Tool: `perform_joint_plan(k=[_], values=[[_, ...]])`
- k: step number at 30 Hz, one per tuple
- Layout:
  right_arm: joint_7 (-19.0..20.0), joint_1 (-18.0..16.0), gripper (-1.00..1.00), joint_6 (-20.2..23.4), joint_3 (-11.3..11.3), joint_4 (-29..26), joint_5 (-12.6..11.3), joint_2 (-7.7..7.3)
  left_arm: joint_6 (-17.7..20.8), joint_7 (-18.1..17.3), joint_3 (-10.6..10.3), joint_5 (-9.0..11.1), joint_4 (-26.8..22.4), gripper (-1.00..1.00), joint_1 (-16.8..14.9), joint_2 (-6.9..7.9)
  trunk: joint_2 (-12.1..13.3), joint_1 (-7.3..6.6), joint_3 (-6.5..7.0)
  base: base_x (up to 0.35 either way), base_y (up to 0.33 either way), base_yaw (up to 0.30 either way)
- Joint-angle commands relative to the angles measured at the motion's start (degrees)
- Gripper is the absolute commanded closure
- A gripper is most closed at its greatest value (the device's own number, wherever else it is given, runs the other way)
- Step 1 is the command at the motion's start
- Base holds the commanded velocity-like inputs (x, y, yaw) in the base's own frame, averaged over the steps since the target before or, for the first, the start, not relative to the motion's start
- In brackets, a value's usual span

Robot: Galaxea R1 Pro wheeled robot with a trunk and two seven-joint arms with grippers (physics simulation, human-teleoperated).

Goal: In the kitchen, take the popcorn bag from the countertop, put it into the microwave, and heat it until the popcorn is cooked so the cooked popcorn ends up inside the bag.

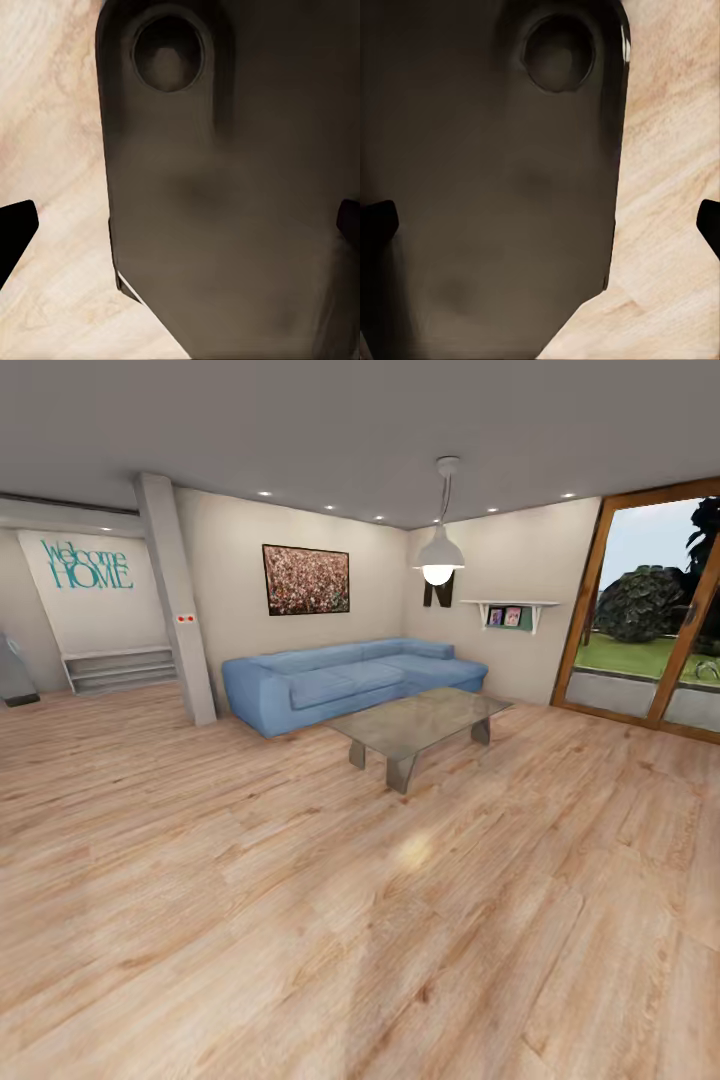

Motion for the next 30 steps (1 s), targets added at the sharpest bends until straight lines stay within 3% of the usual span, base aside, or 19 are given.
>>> perform_joint_plan(k=[1, 11, 30], values=[[-0.33, -0.04, -1.0, -0.33, -0.16, -0.22, -0.24, -0.04, -0.33, 0.0, 0.22, 0.01, -0.33, -1.0, 0.28, -0.14, -0.02, 0.0, -0.03, 0.0, 0.0, 0.0], [-0.08, -0.09, -1.0, -1.49, 0.14, -0.01, 0.08, 0.01, -1.13, 0.06, -0.47, -0.16, -1.22, -1.0, -0.09, 1.1, -0.02, 0.0, -0.03, 0.0, 0.0, -0.01], [-0.09, -0.09, -1.0, -5.2, -0.06, 0.53, 0.04, 0.13, -1.14, 0.07, -0.62, -0.02, -1.23, -1.0, -0.09, 1.12, -0.02, 0.0, -0.03, 0.0, 0.0, -0.276]])
